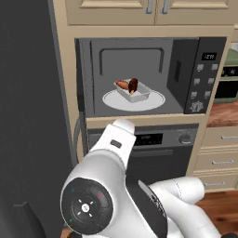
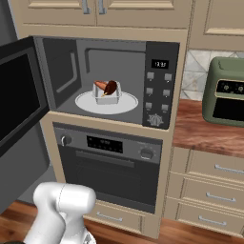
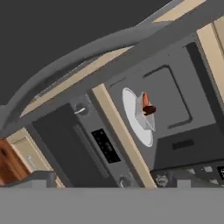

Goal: Place the tupperware containing the steak and sweet potato meal in the microwave. Close the microwave door and press the start button to reheat the meal.

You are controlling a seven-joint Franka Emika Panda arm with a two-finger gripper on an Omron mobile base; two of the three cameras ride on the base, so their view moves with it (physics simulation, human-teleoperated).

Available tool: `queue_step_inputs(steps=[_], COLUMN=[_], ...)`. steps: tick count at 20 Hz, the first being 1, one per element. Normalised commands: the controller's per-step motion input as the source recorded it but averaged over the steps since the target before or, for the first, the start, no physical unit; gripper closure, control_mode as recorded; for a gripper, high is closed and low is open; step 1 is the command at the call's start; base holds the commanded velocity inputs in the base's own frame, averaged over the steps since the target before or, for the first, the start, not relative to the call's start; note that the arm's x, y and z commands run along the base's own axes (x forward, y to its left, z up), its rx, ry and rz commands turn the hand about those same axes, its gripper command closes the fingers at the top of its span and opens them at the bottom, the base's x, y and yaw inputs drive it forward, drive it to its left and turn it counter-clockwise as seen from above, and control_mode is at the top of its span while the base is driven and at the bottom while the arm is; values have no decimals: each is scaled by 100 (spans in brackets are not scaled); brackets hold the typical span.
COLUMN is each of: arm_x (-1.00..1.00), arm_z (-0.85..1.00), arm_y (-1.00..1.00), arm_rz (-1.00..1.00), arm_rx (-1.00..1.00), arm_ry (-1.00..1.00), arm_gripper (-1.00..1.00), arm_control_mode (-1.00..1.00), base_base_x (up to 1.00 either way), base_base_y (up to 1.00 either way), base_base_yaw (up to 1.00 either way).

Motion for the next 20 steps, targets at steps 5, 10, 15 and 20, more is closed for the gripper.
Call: queue_step_inputs(steps=[5, 10, 15, 20], arm_x=[0, 0, 4, 19], arm_z=[0, 0, 0, -4], arm_y=[51, 42, 21, 12], arm_rz=[11, 18, 24, 24], arm_rx=[-21, -18, -15, -13], arm_ry=[0, 1, 0, 3], arm_gripper=[-100, -100, -100, -100], arm_control_mode=[-100, -100, -100, -100], base_base_x=[0, 0, 0, 0], base_base_y=[0, 0, 0, 0], base_base_yaw=[0, 0, 0, 0])
